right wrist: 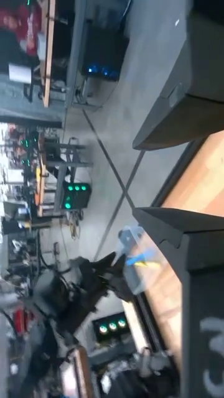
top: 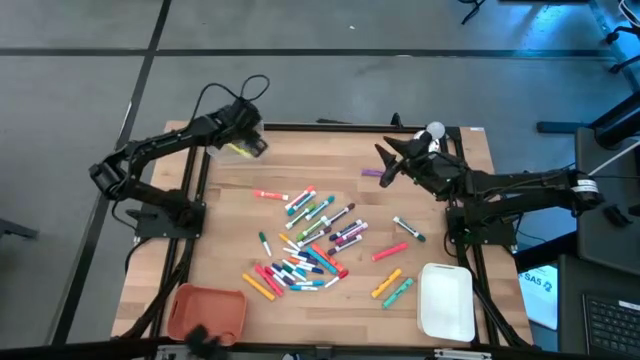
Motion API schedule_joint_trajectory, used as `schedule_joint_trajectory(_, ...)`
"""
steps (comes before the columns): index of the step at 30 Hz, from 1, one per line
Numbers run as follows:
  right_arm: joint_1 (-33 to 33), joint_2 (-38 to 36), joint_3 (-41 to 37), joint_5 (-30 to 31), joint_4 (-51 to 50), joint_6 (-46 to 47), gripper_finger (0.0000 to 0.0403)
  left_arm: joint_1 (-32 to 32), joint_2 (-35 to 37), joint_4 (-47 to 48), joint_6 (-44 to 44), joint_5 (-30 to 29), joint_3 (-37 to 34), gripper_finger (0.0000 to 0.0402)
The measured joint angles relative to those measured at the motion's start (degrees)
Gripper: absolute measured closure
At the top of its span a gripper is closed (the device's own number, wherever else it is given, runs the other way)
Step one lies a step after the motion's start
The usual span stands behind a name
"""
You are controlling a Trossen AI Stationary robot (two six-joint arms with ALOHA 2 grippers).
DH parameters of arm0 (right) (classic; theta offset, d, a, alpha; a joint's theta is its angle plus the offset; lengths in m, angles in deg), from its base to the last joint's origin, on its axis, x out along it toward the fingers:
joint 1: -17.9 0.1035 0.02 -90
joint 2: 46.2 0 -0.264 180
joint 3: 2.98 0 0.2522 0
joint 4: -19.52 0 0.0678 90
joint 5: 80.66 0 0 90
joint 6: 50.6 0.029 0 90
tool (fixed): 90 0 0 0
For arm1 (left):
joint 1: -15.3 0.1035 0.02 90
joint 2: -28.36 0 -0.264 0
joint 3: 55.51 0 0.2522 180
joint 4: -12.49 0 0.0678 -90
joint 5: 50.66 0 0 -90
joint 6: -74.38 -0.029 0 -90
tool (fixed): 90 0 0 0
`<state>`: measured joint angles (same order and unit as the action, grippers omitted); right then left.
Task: Pick & Place Markers
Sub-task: Put the violet pen into the transparent bin
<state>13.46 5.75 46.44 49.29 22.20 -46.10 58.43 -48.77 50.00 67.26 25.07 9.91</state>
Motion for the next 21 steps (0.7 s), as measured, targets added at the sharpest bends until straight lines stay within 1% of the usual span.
schedule_joint_trajectory(2,1.10,-1.79,0.00,0.01,-1.55,1.32,0.0244,-4.29,-1.41,-7.67,-1.95,4.53,0.00,0.0243)
schedule_joint_trajectory(5,3.29,-4.29,0.00,-0.17,-3.79,4.08,0.0244,-10.64,-5.49,-21.04,-2.89,8.75,0.11,0.0245)
schedule_joint_trajectory(6,4.03,-5.10,0.00,-0.59,-4.73,5.34,0.0244,-12.29,-7.68,-24.66,-3.54,10.35,0.60,0.0246)
schedule_joint_trajectory(8,5.49,-6.41,0.00,-1.36,-5.41,7.41,0.0244,-14.74,-12.98,-29.62,-5.56,15.33,2.85,0.0250)
schedule_joint_trajectory(10,6.67,-7.71,0.01,-1.63,-5.35,8.35,0.0244,-16.49,-19.05,-33.04,-6.22,20.30,6.95,0.0258)
schedule_joint_trajectory(12,7.45,-8.80,0.01,-1.61,-5.26,8.23,0.0244,-17.64,-25.17,-33.60,-5.71,23.66,12.51,0.0266)
schedule_joint_trajectory(14,7.82,-9.42,0.00,-1.52,-5.19,7.40,0.0244,-18.61,-31.18,-32.98,-5.63,24.90,18.64,0.0273)
schedule_joint_trajectory(17,7.85,-9.48,0.01,-1.48,-5.41,6.68,0.0244,-19.79,-39.13,-32.27,-6.92,23.05,27.00,0.0275)
schedule_joint_trajectory(21,7.85,-9.18,0.00,-1.43,-5.66,5.44,0.0244,-21.05,-46.67,-30.99,-8.41,22.93,35.41,0.0263)
